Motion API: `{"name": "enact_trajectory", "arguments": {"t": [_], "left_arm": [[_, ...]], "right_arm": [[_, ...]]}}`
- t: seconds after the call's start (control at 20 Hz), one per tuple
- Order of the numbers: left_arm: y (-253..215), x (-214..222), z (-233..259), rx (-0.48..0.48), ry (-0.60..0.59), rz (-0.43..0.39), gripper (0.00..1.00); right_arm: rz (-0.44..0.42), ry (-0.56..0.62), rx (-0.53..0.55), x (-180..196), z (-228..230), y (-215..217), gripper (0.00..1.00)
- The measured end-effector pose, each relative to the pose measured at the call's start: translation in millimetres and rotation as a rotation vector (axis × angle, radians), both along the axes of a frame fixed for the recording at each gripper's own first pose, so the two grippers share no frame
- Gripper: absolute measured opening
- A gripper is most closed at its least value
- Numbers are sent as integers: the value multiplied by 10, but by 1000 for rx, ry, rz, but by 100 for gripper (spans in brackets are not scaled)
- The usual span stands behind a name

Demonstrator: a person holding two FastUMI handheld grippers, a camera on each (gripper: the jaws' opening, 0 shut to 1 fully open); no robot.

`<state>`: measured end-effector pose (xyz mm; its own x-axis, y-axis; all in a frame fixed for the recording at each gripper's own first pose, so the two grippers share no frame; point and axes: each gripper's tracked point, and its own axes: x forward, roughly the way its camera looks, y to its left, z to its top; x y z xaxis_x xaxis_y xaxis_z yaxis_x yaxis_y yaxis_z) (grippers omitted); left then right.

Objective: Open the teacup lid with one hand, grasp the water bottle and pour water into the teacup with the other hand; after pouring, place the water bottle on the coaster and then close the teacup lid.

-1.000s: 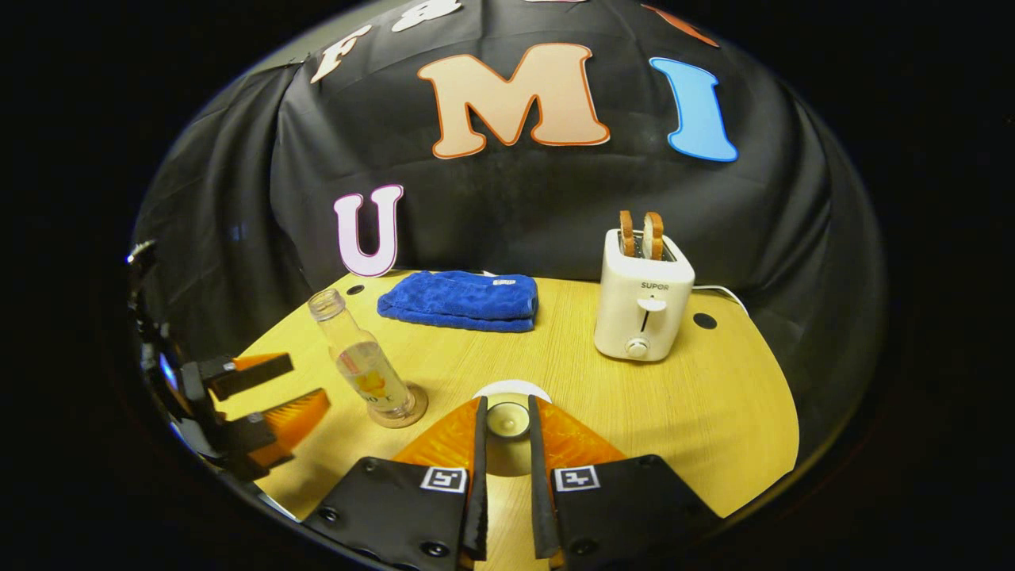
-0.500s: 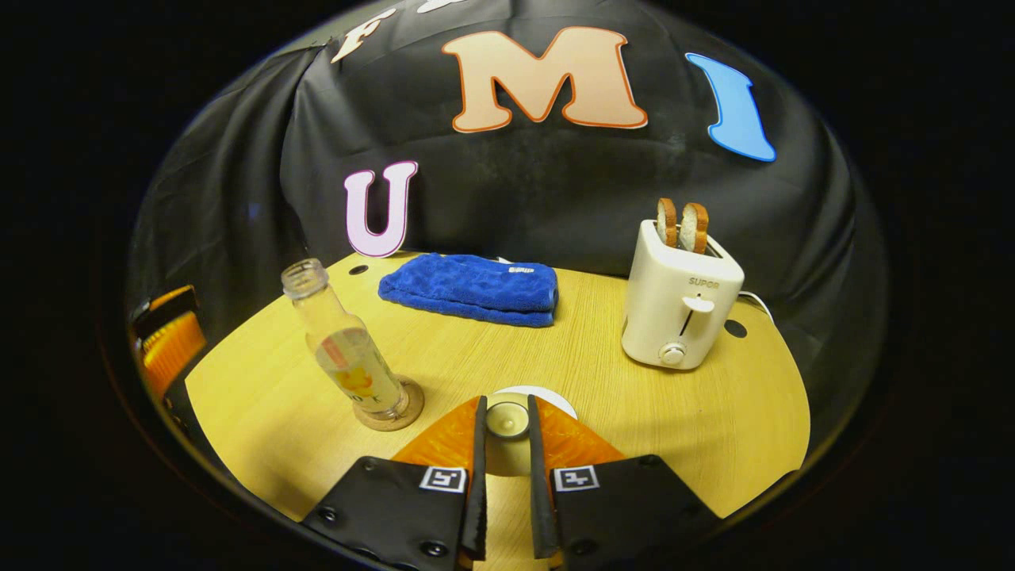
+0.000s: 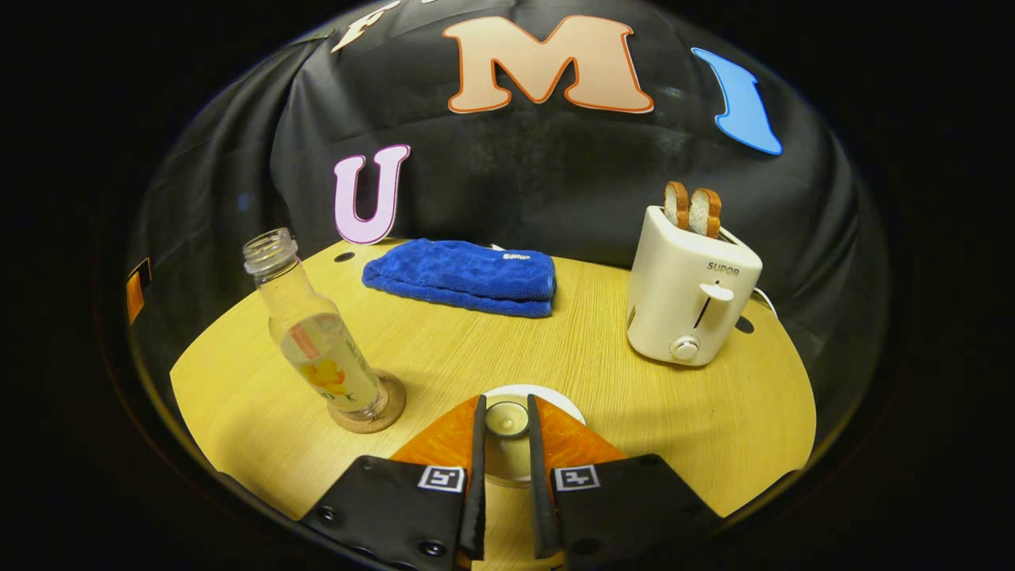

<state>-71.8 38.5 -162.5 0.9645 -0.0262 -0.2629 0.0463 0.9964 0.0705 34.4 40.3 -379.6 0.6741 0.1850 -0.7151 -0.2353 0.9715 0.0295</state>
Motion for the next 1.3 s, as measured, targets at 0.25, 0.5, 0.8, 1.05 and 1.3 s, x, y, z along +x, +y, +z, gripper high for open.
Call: {"name": "enact_trajectory", "arguments": {"t": [0.25,0.5,0.8,1.05,1.3], "left_arm": [[18,14,37,-3,-6,1,96],[-74,101,126,-25,-24,-28,96],[-386,343,235,-86,-56,-94,96],[-598,536,436,-101,-100,-134,96],[-600,603,674,-84,-154,-86,99]], "right_arm": [[-31,18,7,27,-53,-48,27],[-56,1,36,11,106,-9,45],[-103,-198,115,-55,1119,38,75],[-165,-354,141,-271,1974,-159,100],[-279,-487,96,-609,2406,-550,99]]}}
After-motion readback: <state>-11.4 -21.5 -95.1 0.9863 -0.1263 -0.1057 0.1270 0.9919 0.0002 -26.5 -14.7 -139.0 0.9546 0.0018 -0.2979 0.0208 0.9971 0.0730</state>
